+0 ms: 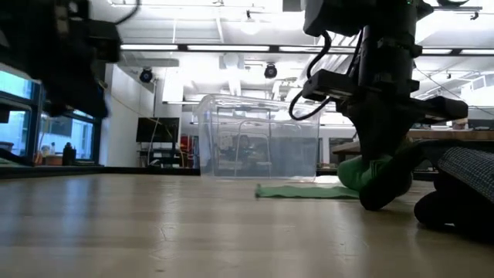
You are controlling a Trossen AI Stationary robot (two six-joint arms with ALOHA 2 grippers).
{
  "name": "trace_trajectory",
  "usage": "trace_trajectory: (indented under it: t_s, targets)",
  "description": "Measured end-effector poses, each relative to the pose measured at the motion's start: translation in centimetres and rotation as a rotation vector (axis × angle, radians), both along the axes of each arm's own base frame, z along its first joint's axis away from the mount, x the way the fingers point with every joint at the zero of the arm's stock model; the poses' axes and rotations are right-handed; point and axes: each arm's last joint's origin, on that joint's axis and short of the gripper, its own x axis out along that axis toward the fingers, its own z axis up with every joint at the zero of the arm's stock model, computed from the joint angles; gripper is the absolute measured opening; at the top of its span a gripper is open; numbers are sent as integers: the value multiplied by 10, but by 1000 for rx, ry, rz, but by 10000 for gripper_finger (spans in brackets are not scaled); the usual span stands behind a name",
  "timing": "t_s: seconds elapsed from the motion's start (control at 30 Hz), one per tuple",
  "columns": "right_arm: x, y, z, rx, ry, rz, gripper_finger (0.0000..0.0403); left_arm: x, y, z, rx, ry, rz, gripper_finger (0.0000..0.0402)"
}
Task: Roll bandage
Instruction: Roll the green bandage
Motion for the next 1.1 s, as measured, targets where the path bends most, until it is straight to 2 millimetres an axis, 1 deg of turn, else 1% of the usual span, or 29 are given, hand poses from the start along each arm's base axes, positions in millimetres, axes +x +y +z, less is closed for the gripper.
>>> trace_trajectory:
  t_s: [0.13,0.23,0.3,0.43,0.53,0.63,0.73,0.9,1.0,1.1]
  targets:
    - [1,0,0,-9,-6,-4,2,25,4,-14,2,-36,-3,24]
    - [1,0,0,-6,-8,-19,21,37,7,-22,-41,-47,4,34]
    - [1,0,0,-5,-9,-20,46,42,8,-24,-62,-64,-7,40]
    - [1,1,1,10,-8,-17,110,45,9,-26,-48,-75,-38,51]
    - [3,1,6,18,3,11,156,46,11,-26,-40,-70,-37,57]
    - [4,2,14,0,20,41,185,47,13,-26,-39,-78,-31,60]
    - [8,1,23,-12,11,74,193,48,15,-25,-28,-93,-37,61]
    - [12,1,35,-18,3,110,195,52,20,-21,8,-114,-90,61]
    - [7,2,40,-35,69,134,195,65,22,-11,65,-145,-139,61]
    - [-3,5,50,-63,156,153,194,86,21,-5,127,-152,-187,61]
